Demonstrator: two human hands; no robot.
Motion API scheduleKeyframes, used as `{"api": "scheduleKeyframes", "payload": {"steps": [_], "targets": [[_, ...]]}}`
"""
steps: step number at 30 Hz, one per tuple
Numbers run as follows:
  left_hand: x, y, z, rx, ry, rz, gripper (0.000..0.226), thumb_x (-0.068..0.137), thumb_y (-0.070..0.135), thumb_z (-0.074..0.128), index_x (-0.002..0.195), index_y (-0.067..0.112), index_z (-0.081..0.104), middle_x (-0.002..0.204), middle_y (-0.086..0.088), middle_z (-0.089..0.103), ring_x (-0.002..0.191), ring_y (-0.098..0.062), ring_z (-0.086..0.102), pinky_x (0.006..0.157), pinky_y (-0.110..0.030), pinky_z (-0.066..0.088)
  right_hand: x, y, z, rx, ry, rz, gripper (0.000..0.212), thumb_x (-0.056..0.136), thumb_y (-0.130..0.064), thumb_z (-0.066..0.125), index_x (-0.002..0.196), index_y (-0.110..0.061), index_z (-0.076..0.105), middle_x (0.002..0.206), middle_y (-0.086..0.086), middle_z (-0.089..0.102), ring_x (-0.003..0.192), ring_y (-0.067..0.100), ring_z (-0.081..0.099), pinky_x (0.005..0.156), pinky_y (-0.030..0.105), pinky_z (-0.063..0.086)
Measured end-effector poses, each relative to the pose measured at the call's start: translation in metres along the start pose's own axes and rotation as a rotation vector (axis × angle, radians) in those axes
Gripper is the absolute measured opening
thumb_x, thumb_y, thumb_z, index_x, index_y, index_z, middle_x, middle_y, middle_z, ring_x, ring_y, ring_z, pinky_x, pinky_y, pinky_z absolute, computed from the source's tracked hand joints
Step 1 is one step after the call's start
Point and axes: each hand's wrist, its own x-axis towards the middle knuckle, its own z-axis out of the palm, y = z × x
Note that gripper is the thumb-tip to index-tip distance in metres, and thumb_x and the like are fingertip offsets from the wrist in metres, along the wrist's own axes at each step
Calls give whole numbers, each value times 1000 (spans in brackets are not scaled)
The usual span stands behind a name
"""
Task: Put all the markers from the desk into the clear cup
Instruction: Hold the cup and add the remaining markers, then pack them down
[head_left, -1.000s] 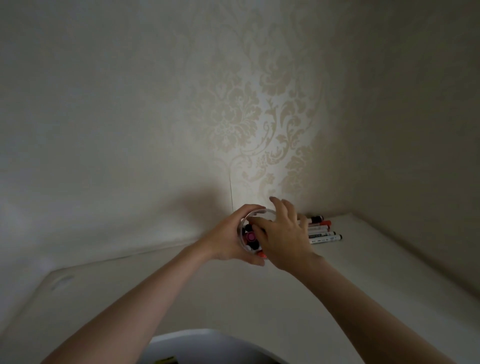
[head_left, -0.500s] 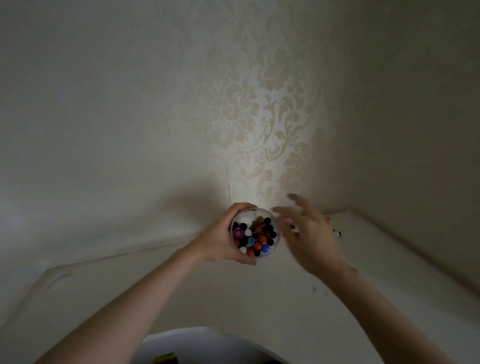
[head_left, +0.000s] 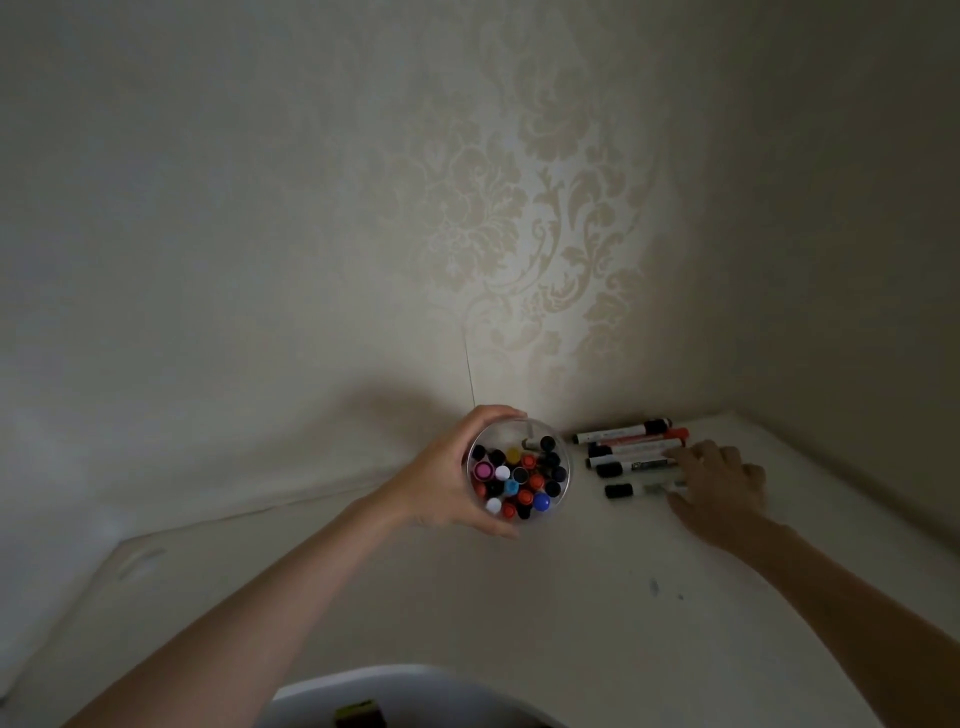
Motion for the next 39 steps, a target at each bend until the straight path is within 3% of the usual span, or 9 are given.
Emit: {"api": "scheduleKeyframes", "payload": {"steps": [4, 8, 12, 16, 19, 23, 27, 33, 39], "targets": [[2, -1, 0, -18, 6, -11, 105, 51, 11, 97, 137, 33, 42, 138, 17, 50, 129, -9, 54, 106, -33, 51, 3, 9, 6, 117, -128, -73, 56, 95, -41, 38, 146, -31, 20, 154, -2, 22, 136, 22, 31, 104, 48, 31], [2, -1, 1, -28, 1, -13, 105, 51, 9, 97, 137, 34, 42, 138, 16, 50, 128, -8, 54, 104, -29, 51, -5, 20, 4, -5, 15, -97, 51, 91, -49, 44, 139, -31, 38, 133, 3, 41, 119, 24, 41, 95, 40, 35], [2, 1, 3, -19, 2, -12, 106, 51, 12, 97, 137, 36, 42, 137, 16, 51, 127, -7, 55, 103, -26, 50, -17, 30, 4, 74, 6, -111, 43, 91, -54, 43, 128, -33, 47, 135, -6, 45, 123, 18, 42, 97, 41, 33], [0, 3, 4, -26, 18, -18, 105, 50, 13, 97, 137, 37, 42, 136, 18, 51, 126, -6, 55, 104, -26, 50, -33, 31, 1, 207, 66, -238, 29, 90, -34, 58, 116, -22, 59, 109, 1, 63, 95, 23, 57, 77, 35, 42], [-2, 3, 5, -40, 31, -29, 106, 50, 15, 98, 136, 39, 42, 137, 16, 51, 126, -7, 55, 106, -32, 51, -44, 31, 10, 177, 146, -288, 37, 80, -19, 72, 115, -13, 65, 93, 10, 64, 73, 30, 62, 61, 40, 50], [-3, 5, 6, -37, 52, -37, 105, 51, 15, 98, 136, 38, 42, 136, 14, 51, 125, -5, 56, 105, -31, 52, -63, 16, 2, 281, 223, -284, 32, 83, -7, 67, 115, -9, 64, 89, 12, 59, 56, 28, 59, 50, 31, 45], [-2, 5, 9, -48, 75, -37, 104, 51, 15, 98, 136, 37, 43, 136, 14, 51, 123, -3, 57, 104, -30, 52, -84, -6, -48, 524, 485, -243, 18, 87, -9, 59, 102, -3, 67, 77, 14, 59, 57, 33, 57, 54, 24, 35], [-1, 7, 13, -54, 113, -36, 103, 50, 19, 97, 135, 39, 42, 133, 16, 54, 119, -6, 61, 100, -37, 56, -106, -51, -115, 462, 505, -313, 30, 89, -6, 56, 118, -14, 58, 100, 11, 57, 72, 36, 59, 58, 38, 49], [0, 7, 14, -62, 145, -55, 104, 50, 23, 97, 136, 38, 40, 132, 17, 55, 117, -5, 62, 98, -35, 57, -104, -82, -127, 220, 334, -307, 61, 78, 10, 56, 131, -18, 45, 107, 6, 45, 71, 19, 47, 56, 28, 43]]}}
